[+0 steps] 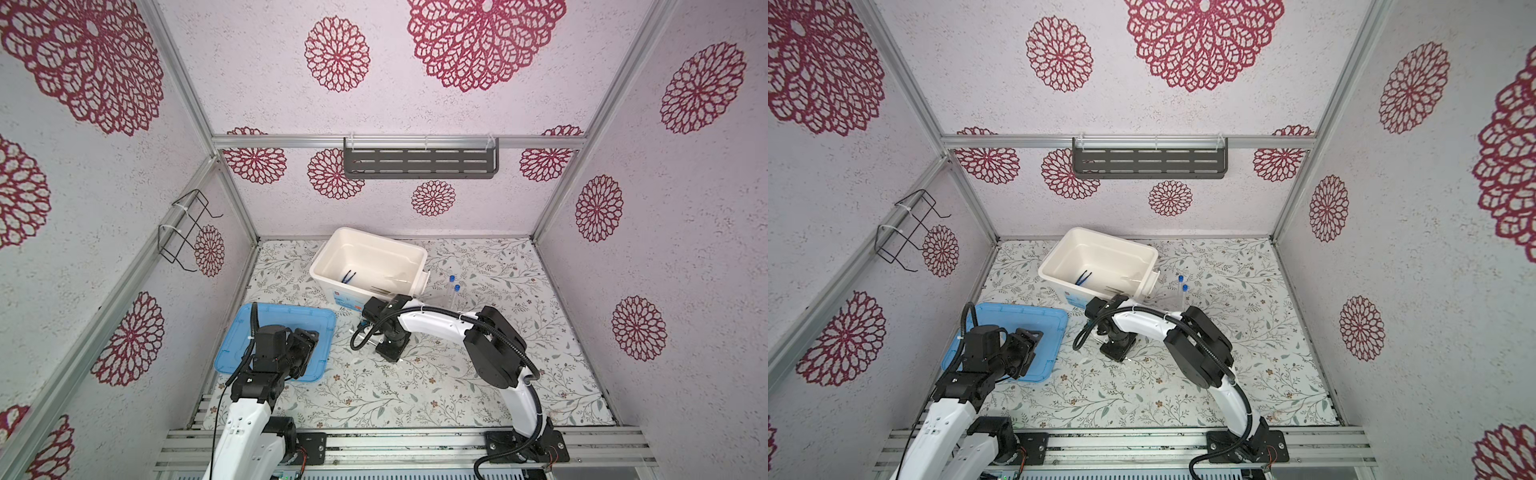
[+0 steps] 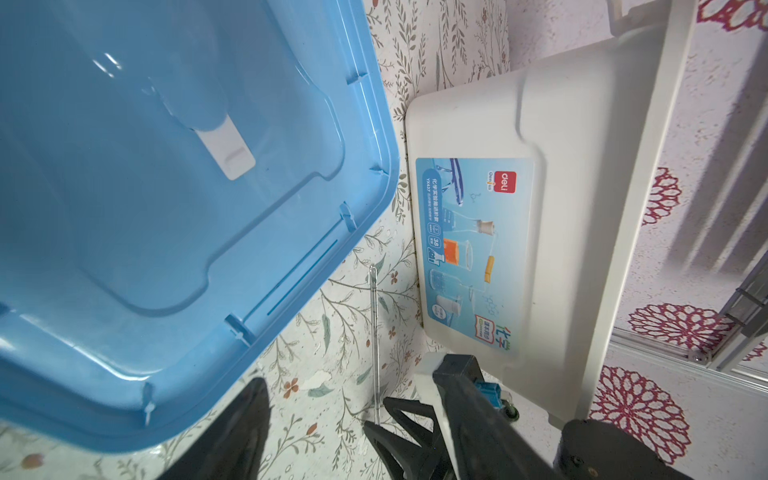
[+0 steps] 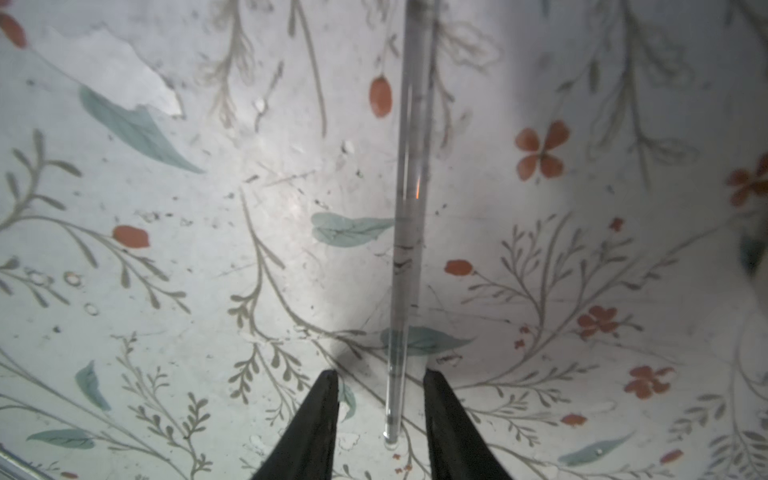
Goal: Organize the chemistry lab equipment
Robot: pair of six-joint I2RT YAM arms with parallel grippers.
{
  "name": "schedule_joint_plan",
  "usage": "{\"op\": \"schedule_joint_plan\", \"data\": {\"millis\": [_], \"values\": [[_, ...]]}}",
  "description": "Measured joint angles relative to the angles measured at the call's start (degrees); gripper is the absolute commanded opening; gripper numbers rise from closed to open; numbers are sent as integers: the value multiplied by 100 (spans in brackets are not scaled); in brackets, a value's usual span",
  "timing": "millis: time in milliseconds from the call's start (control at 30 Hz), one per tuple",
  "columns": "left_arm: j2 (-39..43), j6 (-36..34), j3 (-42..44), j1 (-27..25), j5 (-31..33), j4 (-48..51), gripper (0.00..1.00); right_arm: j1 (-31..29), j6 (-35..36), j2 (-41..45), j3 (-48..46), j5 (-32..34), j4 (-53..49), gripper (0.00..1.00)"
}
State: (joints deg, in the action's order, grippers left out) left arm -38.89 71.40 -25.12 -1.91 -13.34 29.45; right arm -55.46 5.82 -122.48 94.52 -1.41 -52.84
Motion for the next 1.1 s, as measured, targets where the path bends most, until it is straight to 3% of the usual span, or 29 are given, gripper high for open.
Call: {"op": "schedule_joint_plan", "data": {"millis": [433,633,833,1100], "values": [[-9,-9,0,28,-31,2,71,-81,275,-398,535,297,-538,8],[-133,9,33,35,-164,-92,70,-157,249,-337,461,385,-474,1],[-439,114,46,-35,-238,-179,69,-234,197,-129,155,282,-243,1],[-901,492,76,-879,111,-627,68,-326,109,396,-400,-39,63,0]]}}
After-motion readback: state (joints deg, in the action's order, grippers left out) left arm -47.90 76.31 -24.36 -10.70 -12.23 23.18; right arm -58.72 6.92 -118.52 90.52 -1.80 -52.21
